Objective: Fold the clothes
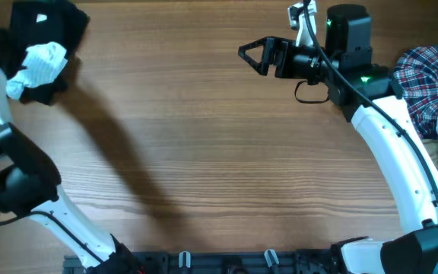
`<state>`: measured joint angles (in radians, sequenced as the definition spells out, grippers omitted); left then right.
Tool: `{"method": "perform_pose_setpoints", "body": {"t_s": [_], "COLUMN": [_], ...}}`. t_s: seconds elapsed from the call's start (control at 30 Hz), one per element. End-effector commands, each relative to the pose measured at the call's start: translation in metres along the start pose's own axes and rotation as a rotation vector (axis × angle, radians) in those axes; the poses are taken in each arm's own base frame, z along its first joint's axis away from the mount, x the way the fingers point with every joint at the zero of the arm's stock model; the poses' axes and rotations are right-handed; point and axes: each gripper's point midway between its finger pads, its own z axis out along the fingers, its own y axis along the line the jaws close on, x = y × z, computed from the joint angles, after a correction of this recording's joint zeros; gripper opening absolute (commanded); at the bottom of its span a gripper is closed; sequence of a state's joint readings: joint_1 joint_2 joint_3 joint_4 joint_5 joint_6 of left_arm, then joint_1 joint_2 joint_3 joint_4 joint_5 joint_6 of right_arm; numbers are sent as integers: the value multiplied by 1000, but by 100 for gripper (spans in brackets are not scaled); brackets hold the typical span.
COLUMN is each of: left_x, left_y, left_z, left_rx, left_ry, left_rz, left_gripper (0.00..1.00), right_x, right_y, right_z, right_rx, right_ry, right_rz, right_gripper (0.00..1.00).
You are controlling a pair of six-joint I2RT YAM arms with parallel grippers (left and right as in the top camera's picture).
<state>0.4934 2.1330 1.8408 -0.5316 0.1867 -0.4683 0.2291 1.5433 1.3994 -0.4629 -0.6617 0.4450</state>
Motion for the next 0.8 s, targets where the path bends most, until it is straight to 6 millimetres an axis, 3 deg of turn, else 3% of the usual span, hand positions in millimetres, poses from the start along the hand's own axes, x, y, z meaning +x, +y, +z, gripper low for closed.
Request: {"method": "perform_pose_setpoints", "body": {"t_s": [0.0,0.2,0.37,0.5,0.77], "left_x": [32,65,58,39,-6], "left_y": [3,47,67,47,2], "left_z": [38,75,78,55,-20], "left_rx": [-24,-147,-152,-33,78], "left_ry": [68,155,155,148,38], "left_rz": [33,11,-25,-46,-20], "left_gripper": [4,4,4,4,4], "right_x": [-1,-1,-1,-1,-1], "right_y": [13,13,13,13,13], "right_z": [-7,-6,-7,-7,-6], "right_rx": [-46,-46,-46,-46,-46], "right_ry": [-1,-1,-2,-2,-1], "right_rz": [-12,-16,-17,-17,-16], "right_gripper": [95,95,95,95,95]}}
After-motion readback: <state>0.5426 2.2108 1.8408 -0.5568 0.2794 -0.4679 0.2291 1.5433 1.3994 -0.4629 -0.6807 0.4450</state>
